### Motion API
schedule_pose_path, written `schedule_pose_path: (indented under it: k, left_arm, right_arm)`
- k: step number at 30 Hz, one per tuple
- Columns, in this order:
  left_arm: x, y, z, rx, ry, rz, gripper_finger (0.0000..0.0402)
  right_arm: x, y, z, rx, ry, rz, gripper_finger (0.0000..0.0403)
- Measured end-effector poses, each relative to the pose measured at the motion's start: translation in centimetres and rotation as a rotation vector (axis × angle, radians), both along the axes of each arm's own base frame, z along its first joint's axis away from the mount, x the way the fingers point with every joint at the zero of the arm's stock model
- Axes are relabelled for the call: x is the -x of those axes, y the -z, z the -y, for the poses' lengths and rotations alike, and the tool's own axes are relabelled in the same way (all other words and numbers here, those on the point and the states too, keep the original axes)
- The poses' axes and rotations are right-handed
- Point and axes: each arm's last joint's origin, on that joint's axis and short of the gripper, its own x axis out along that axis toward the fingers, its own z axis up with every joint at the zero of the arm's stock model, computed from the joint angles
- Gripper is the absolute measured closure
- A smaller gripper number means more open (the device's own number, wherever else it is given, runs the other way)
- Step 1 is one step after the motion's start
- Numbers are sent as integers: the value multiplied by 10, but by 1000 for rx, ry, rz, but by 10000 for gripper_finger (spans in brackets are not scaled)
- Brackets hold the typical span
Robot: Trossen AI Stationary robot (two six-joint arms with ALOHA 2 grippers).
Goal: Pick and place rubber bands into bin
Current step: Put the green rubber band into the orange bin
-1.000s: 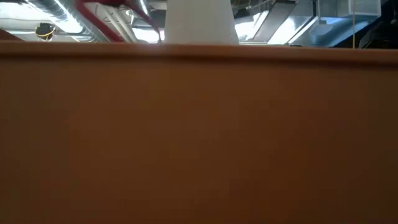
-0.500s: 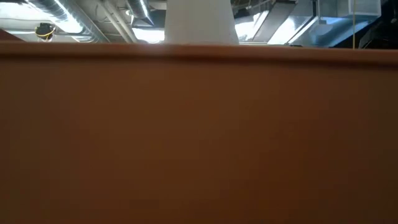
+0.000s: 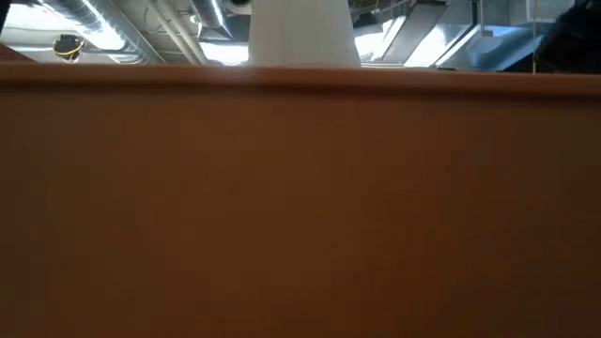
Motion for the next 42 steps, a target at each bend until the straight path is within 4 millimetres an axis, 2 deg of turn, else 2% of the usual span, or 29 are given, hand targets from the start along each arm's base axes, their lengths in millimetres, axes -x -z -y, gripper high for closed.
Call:
schedule_pose_path:
  k: [8, 12, 15, 20, 24, 30, 36, 42]
  left_arm:
    - [-15, 18, -39, -193, 385, -170, 400]
    - [-15, 37, -63, -198, 498, -113, 400]
    - [4, 48, -84, -144, 531, -12, 400]
    - [56, 65, -114, -51, 496, 173, 400]
    - [96, 72, -126, -24, 455, 357, 400]
    - [139, 77, -135, -16, 420, 634, 400]
    - [161, 79, -138, 23, 374, 864, 400]
    - [166, 81, -139, 27, 371, 877, 400]
  right_arm:
    - [-20, -12, -1, 80, 146, 214, 387]
    - [-36, -13, 1, 82, 203, 264, 363]
    - [-50, -14, 3, 79, 257, 282, 333]
    - [-83, -21, 7, 129, 325, 229, 280]
    - [-118, -24, 14, 179, 348, 121, 246]
    - [-171, -13, 39, 211, 273, -140, 217]
    - [-214, 8, 73, 257, 276, -255, 215]
    - [-236, 33, 103, 304, 269, -335, 215]
